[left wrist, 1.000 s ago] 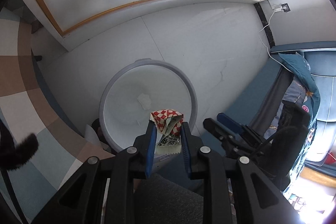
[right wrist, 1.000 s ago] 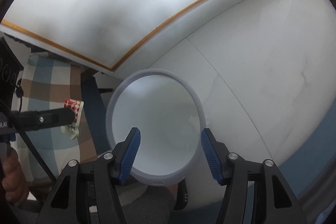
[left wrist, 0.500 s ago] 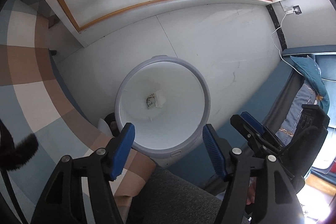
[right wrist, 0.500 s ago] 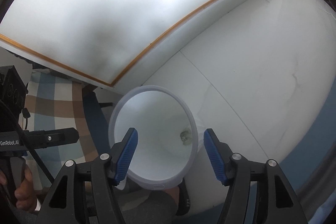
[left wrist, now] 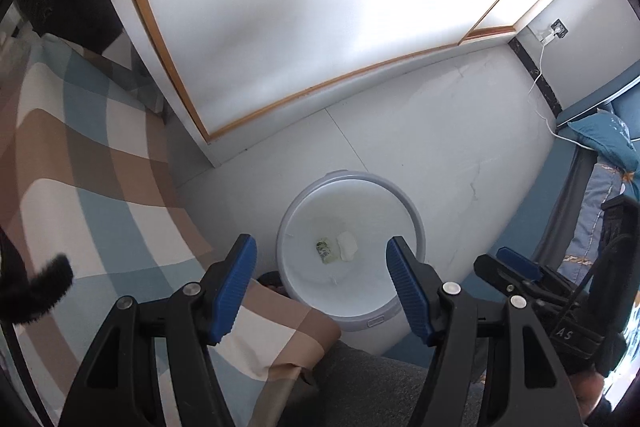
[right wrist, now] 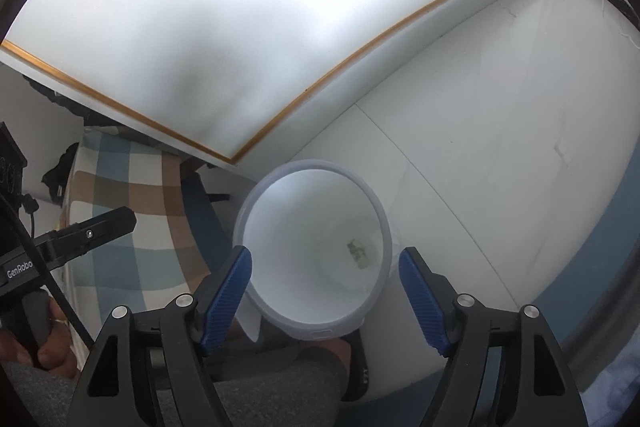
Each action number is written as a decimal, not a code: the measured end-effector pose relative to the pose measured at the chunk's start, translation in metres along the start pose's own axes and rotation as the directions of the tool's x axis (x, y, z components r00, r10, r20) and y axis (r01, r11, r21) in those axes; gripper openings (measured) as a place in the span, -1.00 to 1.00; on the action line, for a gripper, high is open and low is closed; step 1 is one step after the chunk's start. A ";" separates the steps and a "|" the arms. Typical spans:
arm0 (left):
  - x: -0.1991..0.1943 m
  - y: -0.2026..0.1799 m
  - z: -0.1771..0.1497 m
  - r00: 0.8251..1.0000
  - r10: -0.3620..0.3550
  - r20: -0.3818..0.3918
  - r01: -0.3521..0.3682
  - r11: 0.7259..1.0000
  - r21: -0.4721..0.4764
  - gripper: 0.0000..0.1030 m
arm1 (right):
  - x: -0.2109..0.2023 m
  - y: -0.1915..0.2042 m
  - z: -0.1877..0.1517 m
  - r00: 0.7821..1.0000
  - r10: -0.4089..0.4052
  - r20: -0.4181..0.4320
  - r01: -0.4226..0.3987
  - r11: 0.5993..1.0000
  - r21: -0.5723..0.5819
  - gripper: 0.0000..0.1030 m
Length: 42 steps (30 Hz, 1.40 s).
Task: Collect trash
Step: 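Return both tools to the table and grasp another crumpled tissue with the right tool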
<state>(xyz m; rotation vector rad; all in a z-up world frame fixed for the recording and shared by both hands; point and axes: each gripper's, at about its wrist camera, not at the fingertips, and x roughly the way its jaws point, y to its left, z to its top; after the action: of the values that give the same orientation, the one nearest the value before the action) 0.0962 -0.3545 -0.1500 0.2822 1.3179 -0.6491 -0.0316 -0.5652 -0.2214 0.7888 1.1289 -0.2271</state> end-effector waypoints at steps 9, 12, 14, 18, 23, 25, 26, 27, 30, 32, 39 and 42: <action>-0.061 0.019 -0.015 0.984 0.046 0.172 -0.037 0.998 -0.055 0.55 | -0.055 0.041 0.001 0.992 0.029 0.122 -0.026 0.999 -0.021 0.58; -0.087 0.037 -0.019 0.969 0.071 0.238 -0.050 0.994 -0.093 0.56 | -0.077 0.070 0.001 0.980 -0.035 0.193 0.056 0.993 -0.103 0.58; -0.108 0.048 -0.025 0.952 0.096 0.292 -0.067 0.992 -0.105 0.58 | -0.092 0.088 0.001 0.972 -0.030 0.232 0.067 0.986 -0.151 0.58; -0.150 0.075 -0.042 0.904 0.145 0.402 -0.078 0.981 -0.178 0.74 | -0.125 0.128 -0.002 0.953 0.016 0.302 0.052 0.975 -0.216 0.63; -0.191 0.095 -0.072 0.827 0.223 0.515 -0.116 0.966 -0.232 0.82 | -0.151 0.190 -0.013 0.925 0.123 0.360 -0.005 0.950 -0.312 0.70; -0.204 0.109 -0.082 0.804 0.251 0.539 -0.118 0.956 -0.269 0.83 | -0.161 0.216 -0.022 0.903 0.188 0.386 -0.032 0.926 -0.377 0.77; -0.211 0.118 -0.087 0.797 0.257 0.546 -0.113 0.952 -0.283 0.83 | -0.165 0.230 -0.028 0.891 0.207 0.404 -0.027 0.912 -0.409 0.82; -0.216 0.128 -0.093 0.791 0.260 0.554 -0.103 0.949 -0.298 0.83 | -0.168 0.244 -0.035 0.878 0.227 0.422 -0.020 0.897 -0.442 0.84; -0.232 0.155 -0.109 0.753 0.303 0.585 -0.102 0.931 -0.351 0.83 | -0.172 0.281 -0.054 0.848 0.295 0.441 -0.024 0.852 -0.524 0.90; -0.243 0.172 -0.124 0.719 0.346 0.602 -0.114 0.914 -0.389 0.83 | -0.171 0.301 -0.066 0.837 0.332 0.435 -0.038 0.829 -0.558 0.95; -0.257 0.237 -0.172 0.668 0.465 0.580 -0.153 0.849 -0.505 0.83 | -0.147 0.357 -0.101 0.847 0.412 0.337 -0.097 0.742 -0.663 0.97; -0.259 0.261 -0.188 0.661 0.499 0.561 -0.158 0.823 -0.545 0.83 | -0.133 0.375 -0.114 0.854 0.430 0.293 -0.129 0.720 -0.681 0.97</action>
<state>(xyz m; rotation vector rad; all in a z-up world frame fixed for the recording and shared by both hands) 0.0703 0.0271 0.0070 -0.1086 0.6169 -0.0646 0.0294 -0.2499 0.0403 0.2527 0.5666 0.2470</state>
